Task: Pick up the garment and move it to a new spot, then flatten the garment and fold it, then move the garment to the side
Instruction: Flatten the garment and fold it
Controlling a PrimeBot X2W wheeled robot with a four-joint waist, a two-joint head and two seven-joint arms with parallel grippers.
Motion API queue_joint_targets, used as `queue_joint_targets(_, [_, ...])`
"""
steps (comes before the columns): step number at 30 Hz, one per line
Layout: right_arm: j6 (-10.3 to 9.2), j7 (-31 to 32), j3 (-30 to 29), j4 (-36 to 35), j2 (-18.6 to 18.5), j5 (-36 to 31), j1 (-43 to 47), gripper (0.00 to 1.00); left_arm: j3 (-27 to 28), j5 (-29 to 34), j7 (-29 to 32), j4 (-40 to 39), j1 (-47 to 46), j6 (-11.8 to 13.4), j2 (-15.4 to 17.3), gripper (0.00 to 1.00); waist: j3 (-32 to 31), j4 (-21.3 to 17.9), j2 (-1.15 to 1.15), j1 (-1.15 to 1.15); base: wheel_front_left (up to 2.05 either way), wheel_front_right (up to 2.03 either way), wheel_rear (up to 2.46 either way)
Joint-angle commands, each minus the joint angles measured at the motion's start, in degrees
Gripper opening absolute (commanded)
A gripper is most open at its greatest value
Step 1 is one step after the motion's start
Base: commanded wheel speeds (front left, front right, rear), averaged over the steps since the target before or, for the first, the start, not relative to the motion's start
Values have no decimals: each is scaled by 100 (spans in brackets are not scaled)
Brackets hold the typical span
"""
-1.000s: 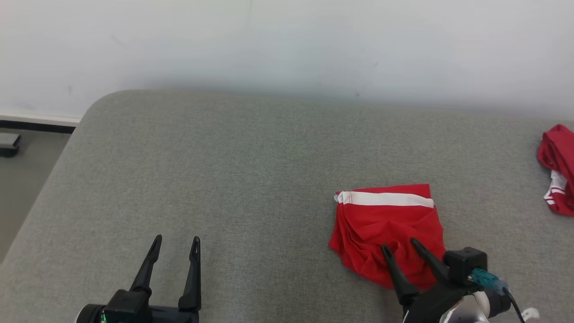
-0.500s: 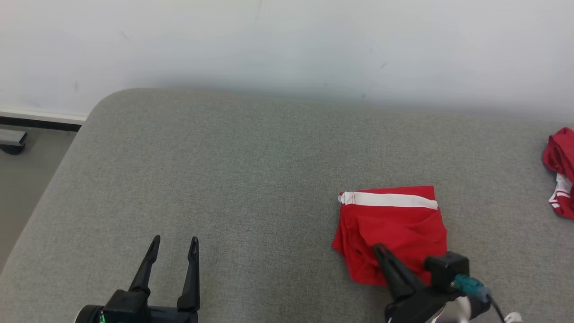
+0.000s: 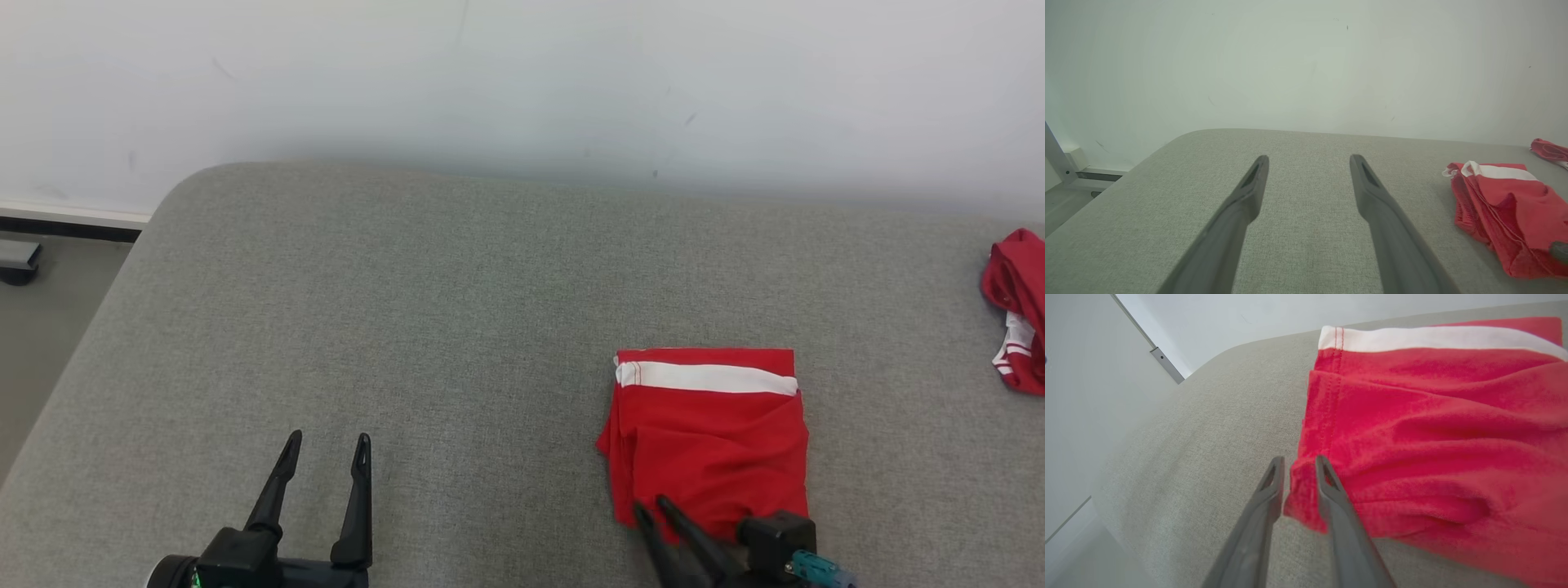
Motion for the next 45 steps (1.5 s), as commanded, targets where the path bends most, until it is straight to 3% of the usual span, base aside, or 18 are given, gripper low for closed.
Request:
queue_joint_targets(1, [-18, -192, 85, 122, 34, 51, -127, 100, 3, -4, -18, 18, -31, 7, -9, 100, -4, -5, 0, 0, 0, 0, 0])
queue_joint_targets(8, [-18, -965, 66, 108, -170, 278, -332, 100, 131, 56, -18, -16, 55, 0, 13, 100, -65, -123, 0, 0, 0, 0, 0])
queue_joint_targets(14, [-18, -1237, -326, -213, -293, 216, -365, 100, 188, 80, -18, -45, 111, 12, 15, 100, -109, -268, 0, 0, 0, 0, 0])
queue_joint_targets(27, [-18, -1334, -1778, -1238, 29, -798, 367, 100, 421, 93, -18, -110, 339, 14, 88, 100, -352, -693, 0, 0, 0, 0, 0])
queue_joint_targets(35, [-18, -1336, -2067, -1458, 211, -1129, 897, 100, 533, 162, -18, -91, 534, 5, 140, 100, -465, -886, 0, 0, 0, 0, 0])
queue_joint_targets(45, [-18, -1337, -2029, -1177, 194, -1211, 1030, 100, 628, 247, -18, -60, 651, 15, 209, 100, -549, -909, 0, 0, 0, 0, 0])
